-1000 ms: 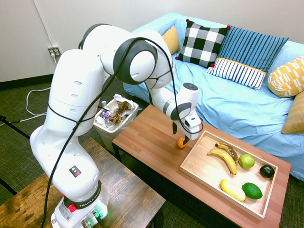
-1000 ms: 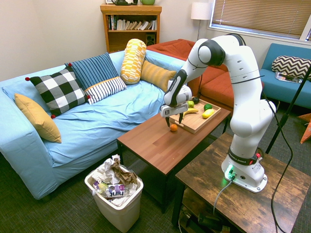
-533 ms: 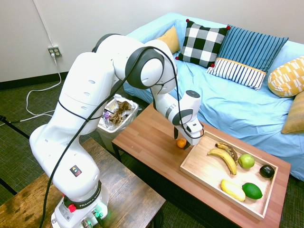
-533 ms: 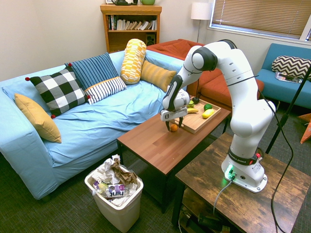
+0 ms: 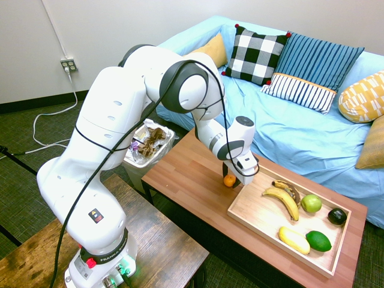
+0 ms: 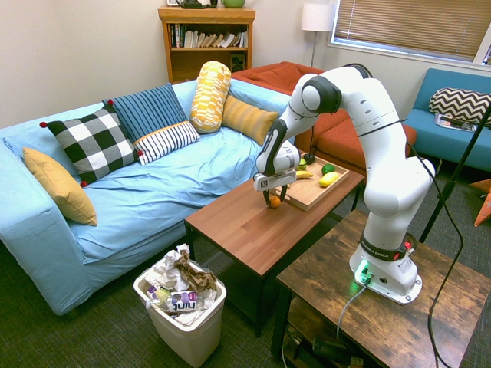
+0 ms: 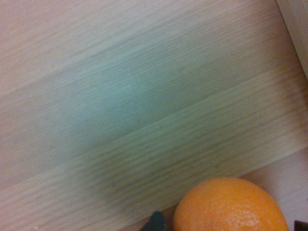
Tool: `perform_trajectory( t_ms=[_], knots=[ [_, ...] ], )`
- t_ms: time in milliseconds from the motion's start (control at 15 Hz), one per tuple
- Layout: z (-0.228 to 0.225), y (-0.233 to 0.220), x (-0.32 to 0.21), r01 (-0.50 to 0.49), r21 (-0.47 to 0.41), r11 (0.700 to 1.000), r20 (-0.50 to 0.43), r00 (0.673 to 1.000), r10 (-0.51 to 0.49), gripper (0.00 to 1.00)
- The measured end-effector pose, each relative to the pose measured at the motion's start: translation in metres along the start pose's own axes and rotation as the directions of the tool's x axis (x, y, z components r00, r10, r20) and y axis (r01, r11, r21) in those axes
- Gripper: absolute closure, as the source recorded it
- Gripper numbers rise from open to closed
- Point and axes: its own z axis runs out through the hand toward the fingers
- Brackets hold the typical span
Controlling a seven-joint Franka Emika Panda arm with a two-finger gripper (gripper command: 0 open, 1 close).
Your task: Put the tangerine in the tray
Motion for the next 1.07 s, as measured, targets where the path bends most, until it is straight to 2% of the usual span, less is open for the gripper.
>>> perform_trajectory(
  t_ms=[333,600,800,1067],
  knots=[
    [-0.005,-0.001,0.003,-0.004,0.012,1.000,-0.004,1.000,0.004,1.00],
    [-0.051,0.002,0.023,-0.016,0.071,0.997,-0.050,0.999,0.019,1.00],
    [-0.092,0.032,0.058,-0.082,0.108,0.991,-0.091,0.992,0.092,1.00],
    [-0.087,0.087,0.114,-0.194,0.097,0.976,-0.093,0.975,0.203,1.00]
  ],
)
